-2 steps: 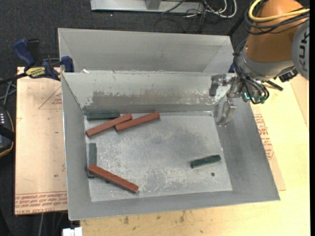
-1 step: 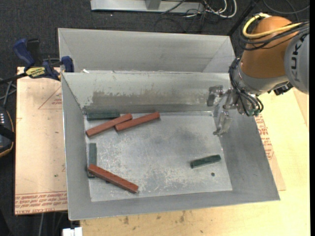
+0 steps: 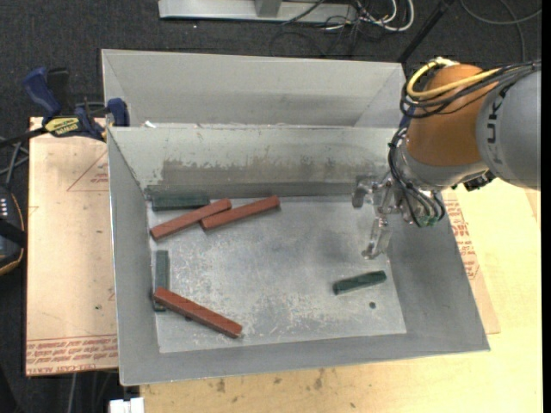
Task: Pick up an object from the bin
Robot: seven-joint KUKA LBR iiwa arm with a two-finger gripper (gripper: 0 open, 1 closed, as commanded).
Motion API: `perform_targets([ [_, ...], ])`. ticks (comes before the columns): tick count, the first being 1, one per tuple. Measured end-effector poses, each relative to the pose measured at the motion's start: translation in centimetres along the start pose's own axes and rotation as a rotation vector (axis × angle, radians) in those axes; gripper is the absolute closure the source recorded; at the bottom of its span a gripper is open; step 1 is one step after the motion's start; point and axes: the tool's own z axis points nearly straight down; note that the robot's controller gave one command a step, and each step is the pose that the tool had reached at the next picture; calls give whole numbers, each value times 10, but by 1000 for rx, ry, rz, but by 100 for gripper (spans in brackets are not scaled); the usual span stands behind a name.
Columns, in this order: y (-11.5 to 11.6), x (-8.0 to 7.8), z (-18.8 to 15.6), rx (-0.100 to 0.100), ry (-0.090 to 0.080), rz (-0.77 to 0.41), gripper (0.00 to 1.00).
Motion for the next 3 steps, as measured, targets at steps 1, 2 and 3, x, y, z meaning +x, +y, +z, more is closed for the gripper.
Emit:
perform_targets([
  [1,-3,8,22,-2,0,9,0],
  [2,-12,20,37,0,8,-30,0],
  [3,-23,44,45,-1,1,-249,0],
])
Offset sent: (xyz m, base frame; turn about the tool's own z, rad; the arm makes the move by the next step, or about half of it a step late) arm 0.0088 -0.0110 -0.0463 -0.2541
